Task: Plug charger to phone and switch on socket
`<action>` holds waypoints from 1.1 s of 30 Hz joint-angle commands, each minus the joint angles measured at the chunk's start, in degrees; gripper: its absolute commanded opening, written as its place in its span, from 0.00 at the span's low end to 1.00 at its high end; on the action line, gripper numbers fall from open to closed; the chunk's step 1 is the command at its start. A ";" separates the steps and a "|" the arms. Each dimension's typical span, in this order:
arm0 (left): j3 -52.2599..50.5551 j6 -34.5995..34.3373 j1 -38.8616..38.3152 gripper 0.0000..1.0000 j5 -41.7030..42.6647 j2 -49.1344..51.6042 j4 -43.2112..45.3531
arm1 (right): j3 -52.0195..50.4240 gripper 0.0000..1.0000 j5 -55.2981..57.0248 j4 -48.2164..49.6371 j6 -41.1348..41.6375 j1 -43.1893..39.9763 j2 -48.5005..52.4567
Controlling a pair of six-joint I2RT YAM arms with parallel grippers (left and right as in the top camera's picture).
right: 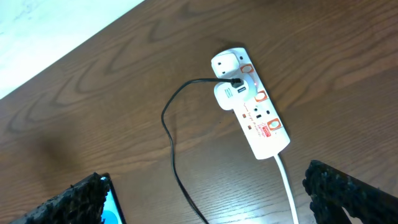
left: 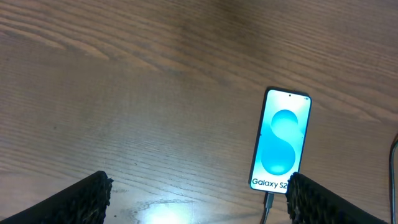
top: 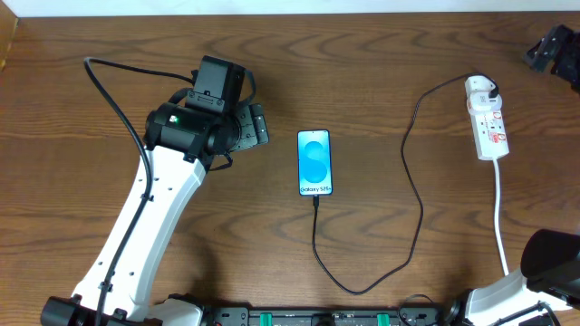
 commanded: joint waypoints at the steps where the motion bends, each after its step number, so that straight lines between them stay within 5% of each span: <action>1: 0.09 0.37 0.09 0.90 -0.74 0.09 -0.13 | 0.15 0.99 0.09 -0.07 0.81 0.20 0.13; 23: -4.70 1.03 0.48 0.90 -2.10 -5.90 -2.78 | 0.15 0.99 0.09 -0.07 0.81 0.20 0.13; 33: -37.27 1.05 2.73 0.90 -2.03 -27.02 31.06 | 0.15 0.99 0.09 -0.07 0.81 0.20 0.13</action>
